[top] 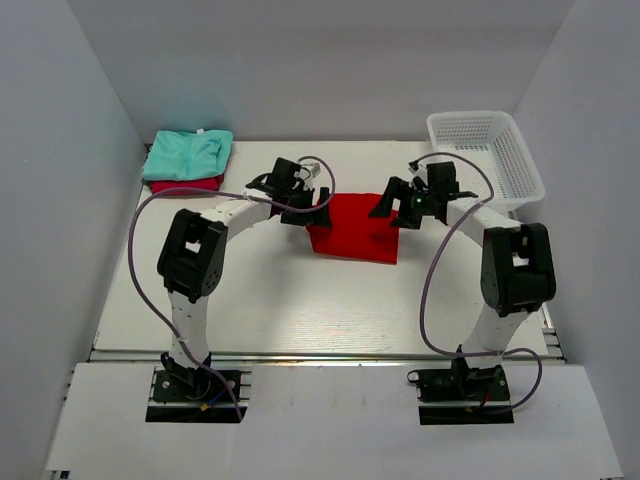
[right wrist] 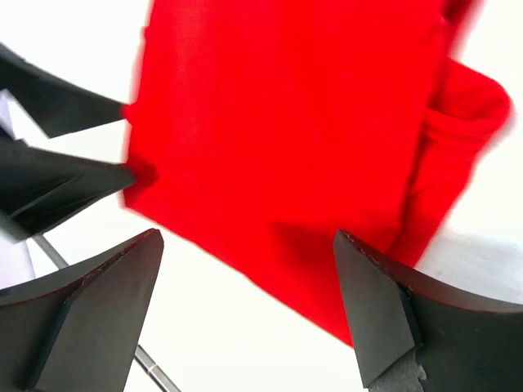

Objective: Fold and stack the t-shirts
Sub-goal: Fold the long partially folded tshirt into a neat square, then put the neatly folded tshirt into the corner of the board with the left arm

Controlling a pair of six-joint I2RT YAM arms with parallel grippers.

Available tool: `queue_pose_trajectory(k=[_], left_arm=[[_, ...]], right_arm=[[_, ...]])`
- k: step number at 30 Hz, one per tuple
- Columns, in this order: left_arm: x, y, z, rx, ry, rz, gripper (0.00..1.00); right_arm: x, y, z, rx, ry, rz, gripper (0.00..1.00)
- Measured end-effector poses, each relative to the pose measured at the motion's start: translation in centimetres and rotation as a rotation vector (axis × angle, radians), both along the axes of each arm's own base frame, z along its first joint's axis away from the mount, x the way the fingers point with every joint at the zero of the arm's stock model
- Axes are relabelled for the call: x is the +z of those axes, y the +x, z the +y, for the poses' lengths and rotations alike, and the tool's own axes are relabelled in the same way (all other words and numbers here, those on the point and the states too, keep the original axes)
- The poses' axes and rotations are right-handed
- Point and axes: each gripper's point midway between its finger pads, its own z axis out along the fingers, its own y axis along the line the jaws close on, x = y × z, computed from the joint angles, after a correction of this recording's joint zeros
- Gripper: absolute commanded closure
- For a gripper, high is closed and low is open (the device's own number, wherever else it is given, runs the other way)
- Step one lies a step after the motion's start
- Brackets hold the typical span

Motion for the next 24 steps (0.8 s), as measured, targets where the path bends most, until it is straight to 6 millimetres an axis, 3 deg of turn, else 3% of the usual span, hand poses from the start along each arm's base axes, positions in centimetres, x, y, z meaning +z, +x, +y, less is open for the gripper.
queue_pose_trajectory(k=[5,8,13,19,24], left_arm=[[2.3,0.5,0.3,0.005,0.005,-0.055,0.0],[2.5,1.1,0.4,0.014,0.023,-0.064,0.0],[1.3,1.8,-0.1,0.006,0.025,-0.042,0.0],[-1.7,0.8,0.4,0.009,0.059,0.033,0.0],[-2.1,0.6,0.5,0.018,0.075,0.038,0.0]], right_arm=[[4.7,-0.3,0.2,0.027,0.027,-0.121,0.1],[6.4,-1.0,0.2,0.04,0.036,-0.169,0.1],[5.9,-1.9,0.1,0.051,0.031,-0.162,0.1],[5.5,-2.2,0.0,0.055,0.026,-0.15,0.1],[5.5,-2.2,0.0,0.061,0.022,-0.155,0.1]])
